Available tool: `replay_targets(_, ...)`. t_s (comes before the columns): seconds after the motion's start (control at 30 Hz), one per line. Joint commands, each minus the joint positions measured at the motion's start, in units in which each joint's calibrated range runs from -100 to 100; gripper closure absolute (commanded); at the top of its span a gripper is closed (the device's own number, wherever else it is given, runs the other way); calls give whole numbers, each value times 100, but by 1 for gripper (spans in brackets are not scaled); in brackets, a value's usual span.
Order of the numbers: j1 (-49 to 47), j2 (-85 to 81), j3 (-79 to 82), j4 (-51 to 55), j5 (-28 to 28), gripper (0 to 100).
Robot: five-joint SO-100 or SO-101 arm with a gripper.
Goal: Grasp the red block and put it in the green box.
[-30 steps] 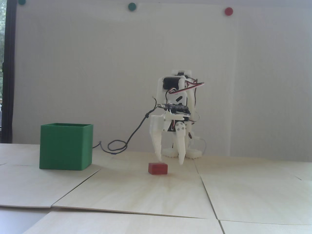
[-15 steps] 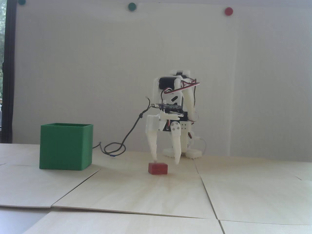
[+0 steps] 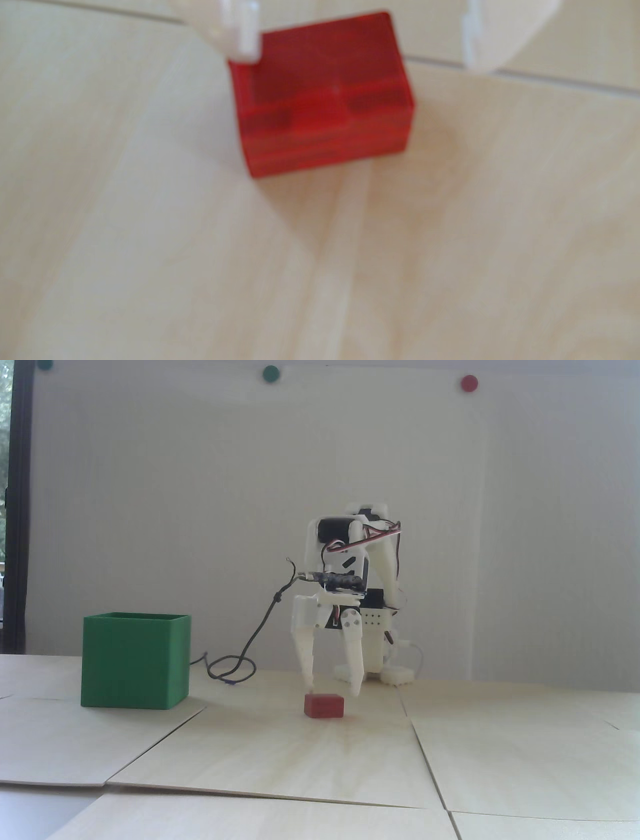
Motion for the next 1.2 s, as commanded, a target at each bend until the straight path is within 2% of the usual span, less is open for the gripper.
replay_targets(0.0, 87, -453, -257, -31, -30, 79)
replay_targets(0.93, 63, -90, -257, -31, 12, 79)
replay_targets(1.0, 63, -82, -248, 37, 220, 78)
replay_targets(1.17, 63, -114, -248, 37, 319, 78)
